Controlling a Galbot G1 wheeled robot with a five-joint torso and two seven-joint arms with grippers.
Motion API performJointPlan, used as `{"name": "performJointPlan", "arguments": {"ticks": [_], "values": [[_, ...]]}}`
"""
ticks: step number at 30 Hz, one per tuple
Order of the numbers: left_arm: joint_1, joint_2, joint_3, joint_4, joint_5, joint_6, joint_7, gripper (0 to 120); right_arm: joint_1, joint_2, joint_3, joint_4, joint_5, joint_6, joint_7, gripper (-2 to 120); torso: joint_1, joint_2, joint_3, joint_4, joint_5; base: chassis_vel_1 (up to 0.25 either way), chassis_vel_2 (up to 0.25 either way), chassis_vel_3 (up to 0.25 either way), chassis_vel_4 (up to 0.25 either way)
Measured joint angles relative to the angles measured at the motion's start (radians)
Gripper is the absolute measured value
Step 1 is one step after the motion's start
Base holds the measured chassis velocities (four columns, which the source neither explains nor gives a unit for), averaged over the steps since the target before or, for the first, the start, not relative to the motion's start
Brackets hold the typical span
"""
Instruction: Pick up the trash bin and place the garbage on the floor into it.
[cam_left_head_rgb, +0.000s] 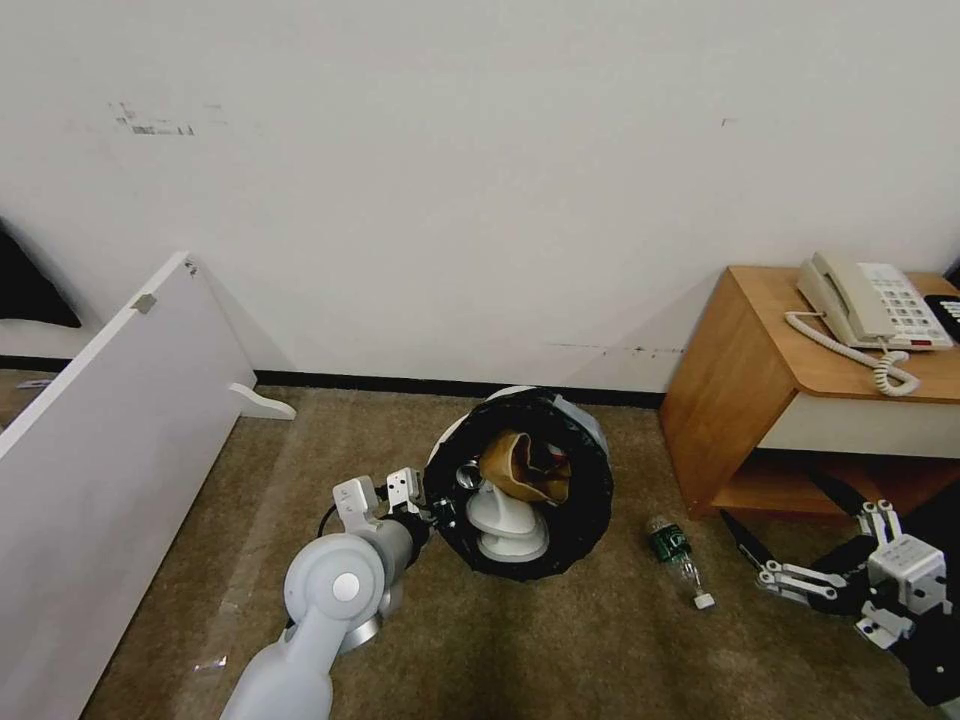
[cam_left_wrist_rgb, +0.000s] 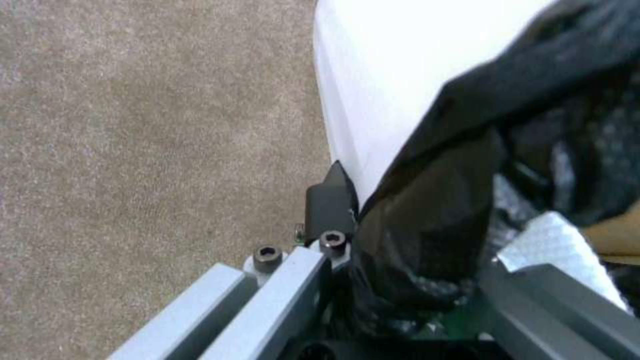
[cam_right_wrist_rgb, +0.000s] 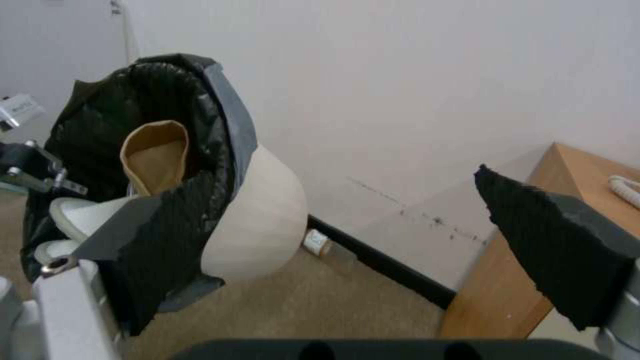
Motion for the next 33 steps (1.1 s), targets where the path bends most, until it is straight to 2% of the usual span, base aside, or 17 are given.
{"name": "performJointPlan", "arguments": {"ticks": [33], "values": [[-0.009,0.0,-0.006,0.021,0.011,-0.003,0.014,0,0.019,0.001,-0.009,-0.027,0.013,0.0,-0.015,100,0.0,0.0,0.0,-0.0001,0.0,-0.016,0.013,0.017,-0.016]]}}
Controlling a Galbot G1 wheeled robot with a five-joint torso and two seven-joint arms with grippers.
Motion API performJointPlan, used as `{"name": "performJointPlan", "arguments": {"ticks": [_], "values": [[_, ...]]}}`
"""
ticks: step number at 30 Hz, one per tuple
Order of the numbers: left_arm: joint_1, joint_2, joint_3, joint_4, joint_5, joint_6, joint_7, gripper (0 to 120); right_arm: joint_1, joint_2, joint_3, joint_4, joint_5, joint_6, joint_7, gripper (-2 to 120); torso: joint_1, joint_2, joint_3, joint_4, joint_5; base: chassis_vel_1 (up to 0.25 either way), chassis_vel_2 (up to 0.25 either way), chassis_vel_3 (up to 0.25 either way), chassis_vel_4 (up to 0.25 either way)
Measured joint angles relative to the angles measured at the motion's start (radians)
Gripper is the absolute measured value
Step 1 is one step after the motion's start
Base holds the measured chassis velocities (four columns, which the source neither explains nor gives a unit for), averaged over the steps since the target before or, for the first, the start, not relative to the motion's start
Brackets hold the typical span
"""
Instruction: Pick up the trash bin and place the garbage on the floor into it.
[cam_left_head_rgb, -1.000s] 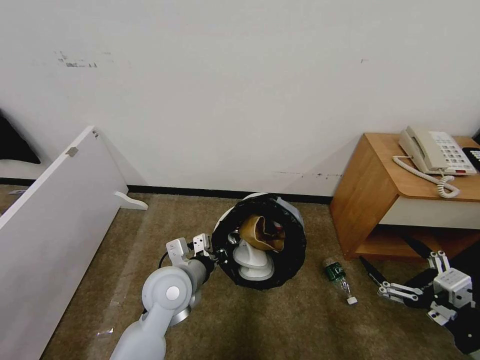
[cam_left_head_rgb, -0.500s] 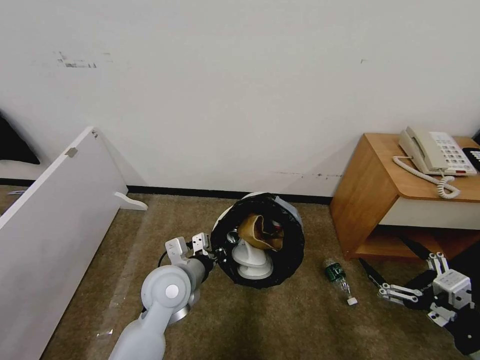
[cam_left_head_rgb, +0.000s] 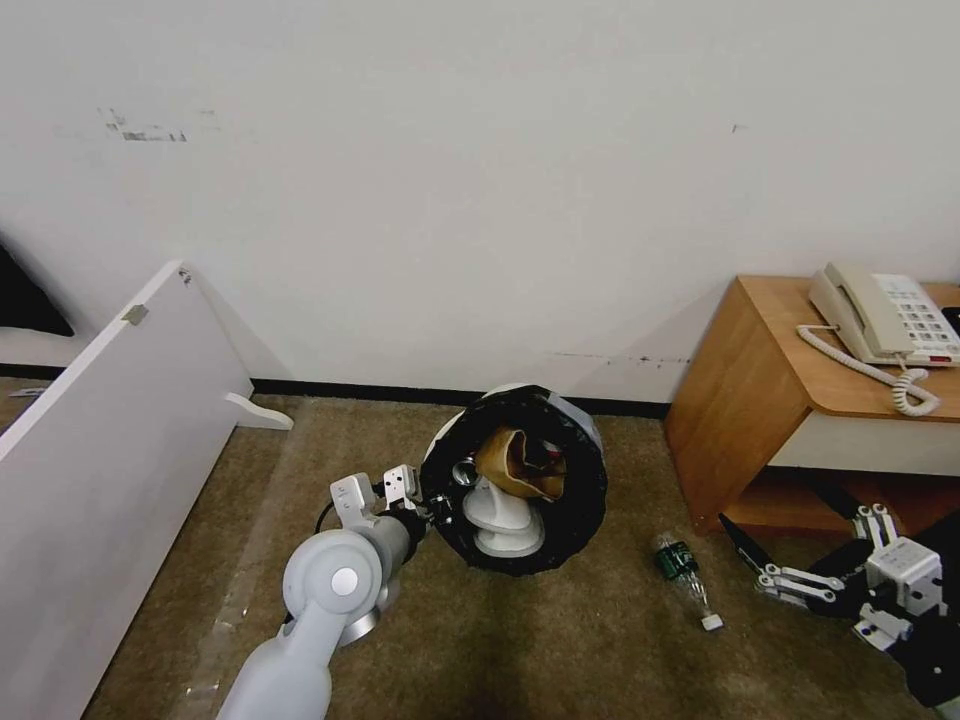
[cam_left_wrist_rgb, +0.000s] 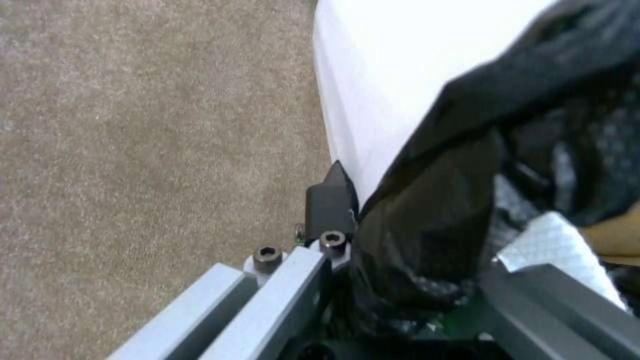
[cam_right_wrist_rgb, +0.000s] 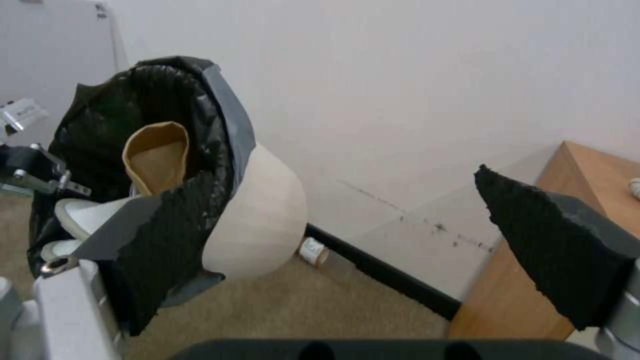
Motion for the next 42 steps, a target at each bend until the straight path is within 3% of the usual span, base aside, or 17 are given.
{"name": "performJointPlan", "arguments": {"ticks": [15,32,42], "values": [[-0.003,0.002,-0.006,0.004,0.005,0.0,0.0,0,-0.038,-0.037,0.005,-0.017,0.009,0.057,-0.014,100,0.0,0.0,0.0,0.0,0.0,-0.02,0.022,0.021,-0.021],[0.0,0.012,-0.018,0.001,0.012,0.001,0.002,0,-0.088,-0.189,0.006,-0.067,0.04,0.038,0.038,100,0.0,0.0,0.0,0.0,0.0,0.0,0.0,0.0,0.0],[0.012,0.009,-0.014,0.0,0.035,0.008,-0.004,0,-0.085,-0.325,-0.044,-0.135,0.119,-0.007,0.168,100,0.0,0.0,0.0,0.0,0.0,0.0,0.0,0.0,0.0]]}}
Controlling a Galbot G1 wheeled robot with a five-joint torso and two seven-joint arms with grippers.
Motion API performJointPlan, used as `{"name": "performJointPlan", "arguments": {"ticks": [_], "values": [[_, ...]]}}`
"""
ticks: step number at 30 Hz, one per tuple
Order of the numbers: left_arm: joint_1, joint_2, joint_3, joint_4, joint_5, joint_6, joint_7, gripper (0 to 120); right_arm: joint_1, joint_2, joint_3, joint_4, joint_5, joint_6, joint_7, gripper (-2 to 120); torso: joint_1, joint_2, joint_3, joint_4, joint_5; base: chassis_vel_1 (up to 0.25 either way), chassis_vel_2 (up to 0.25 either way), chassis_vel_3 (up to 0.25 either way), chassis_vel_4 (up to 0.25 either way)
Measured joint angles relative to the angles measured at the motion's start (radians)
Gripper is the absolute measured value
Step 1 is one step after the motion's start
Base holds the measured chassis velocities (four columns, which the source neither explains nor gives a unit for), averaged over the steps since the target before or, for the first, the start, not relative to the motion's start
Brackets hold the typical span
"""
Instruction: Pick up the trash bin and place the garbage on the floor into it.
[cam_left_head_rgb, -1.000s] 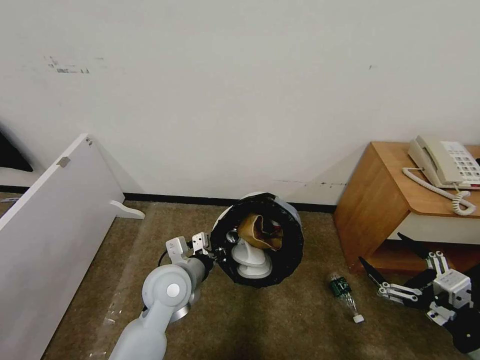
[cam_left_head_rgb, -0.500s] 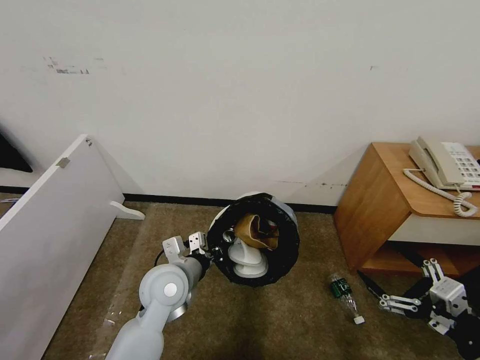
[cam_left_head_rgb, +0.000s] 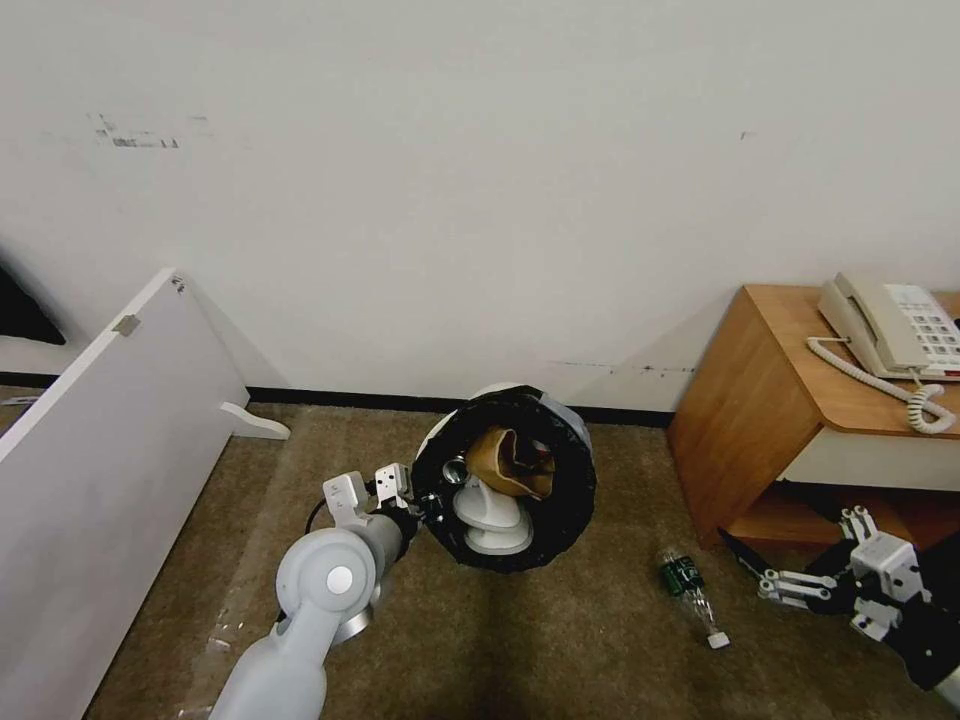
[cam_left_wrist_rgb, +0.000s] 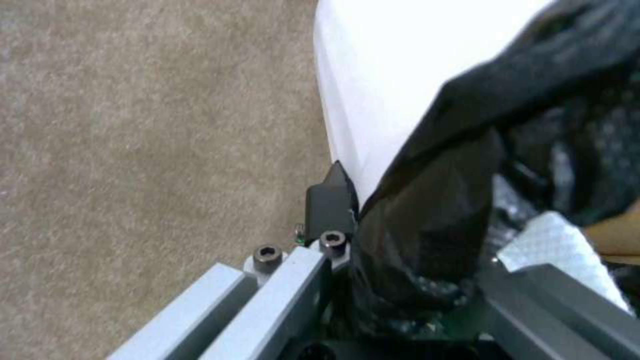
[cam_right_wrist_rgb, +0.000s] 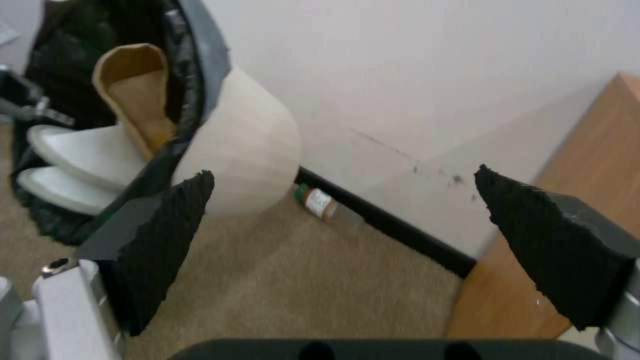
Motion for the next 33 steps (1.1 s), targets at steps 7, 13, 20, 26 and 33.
{"name": "performJointPlan", "arguments": {"ticks": [7,13,20,26,33], "values": [[0.016,-0.015,-0.009,0.0,0.027,0.001,-0.008,0,-0.037,-0.133,-0.01,-0.039,0.102,-0.053,0.106,100,0.0,0.0,0.0,0.0003,0.0001,0.0,0.0,0.0,0.0],[0.01,-0.035,-0.017,0.014,0.05,0.001,0.001,0,-0.062,-0.238,-0.013,-0.068,0.189,-0.097,0.182,100,0.0,0.0,0.0,-0.0004,0.0001,0.0,0.0,0.0,0.0],[0.023,-0.065,-0.047,0.025,0.093,0.001,0.022,0,-0.081,-0.463,-0.069,-0.16,0.315,-0.171,0.295,100,0.0,0.0,0.0,0.0001,0.0002,0.0,0.0,0.0,0.0],[0.023,-0.073,-0.052,0.025,0.095,0.001,0.024,0,-0.086,-0.535,-0.093,-0.204,0.36,-0.199,0.328,100,0.0,0.0,0.0,0.0,0.0002,0.0,0.0,0.0,0.0],[0.017,-0.083,-0.058,0.028,0.097,0.0,0.028,0,-0.114,-0.638,-0.108,-0.236,0.424,-0.267,0.392,100,0.0,0.0,0.0,0.0002,0.0,0.0,0.0,0.0,0.0]]}}
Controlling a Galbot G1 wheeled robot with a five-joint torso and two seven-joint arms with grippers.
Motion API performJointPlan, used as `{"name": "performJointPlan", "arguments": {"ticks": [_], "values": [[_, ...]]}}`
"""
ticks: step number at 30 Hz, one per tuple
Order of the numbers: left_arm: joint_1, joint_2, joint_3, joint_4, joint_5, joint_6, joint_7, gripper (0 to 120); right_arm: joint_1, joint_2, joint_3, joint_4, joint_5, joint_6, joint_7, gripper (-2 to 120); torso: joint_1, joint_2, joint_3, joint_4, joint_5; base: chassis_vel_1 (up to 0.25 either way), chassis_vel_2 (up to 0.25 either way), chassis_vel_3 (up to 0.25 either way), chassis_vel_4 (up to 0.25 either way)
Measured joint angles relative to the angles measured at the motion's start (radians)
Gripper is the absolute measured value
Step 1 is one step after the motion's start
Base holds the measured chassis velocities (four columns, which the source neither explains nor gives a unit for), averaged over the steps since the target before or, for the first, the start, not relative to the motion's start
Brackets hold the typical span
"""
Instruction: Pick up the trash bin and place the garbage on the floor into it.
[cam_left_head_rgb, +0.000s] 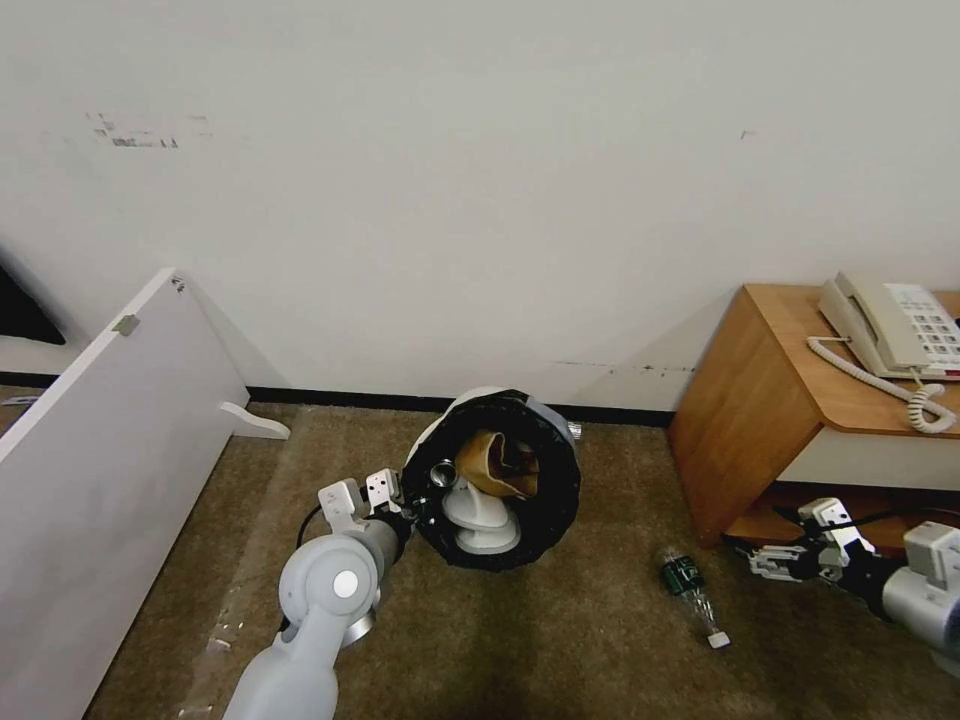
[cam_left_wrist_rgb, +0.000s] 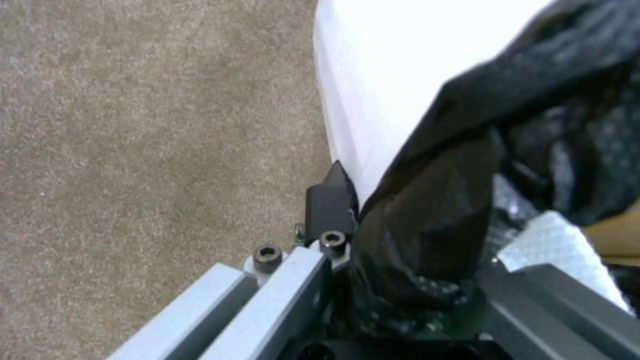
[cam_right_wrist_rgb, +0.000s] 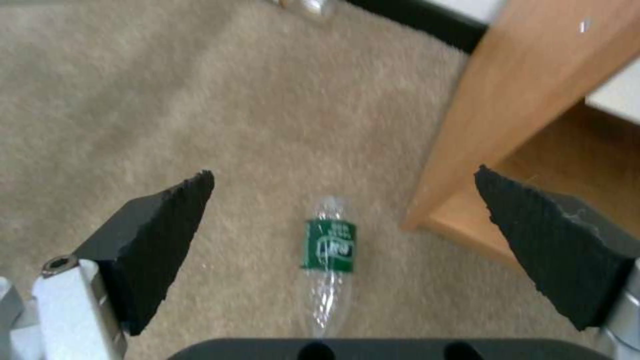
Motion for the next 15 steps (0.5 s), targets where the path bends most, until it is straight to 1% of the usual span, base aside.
{"name": "performJointPlan", "arguments": {"ticks": [7,15], "values": [[0.005,0.0,-0.003,0.002,0.004,-0.002,0.006,0,-0.017,-0.042,-0.022,-0.022,0.051,-0.035,0.043,100,0.0,0.0,0.0,-0.0002,0.0,0.0,0.0,0.0,0.0],[0.007,0.008,-0.012,0.003,0.004,-0.005,0.009,0,-0.022,-0.048,-0.047,-0.006,0.091,-0.067,0.081,100,0.0,0.0,0.0,-0.0002,0.0,0.0,0.0,0.0,0.0]]}}
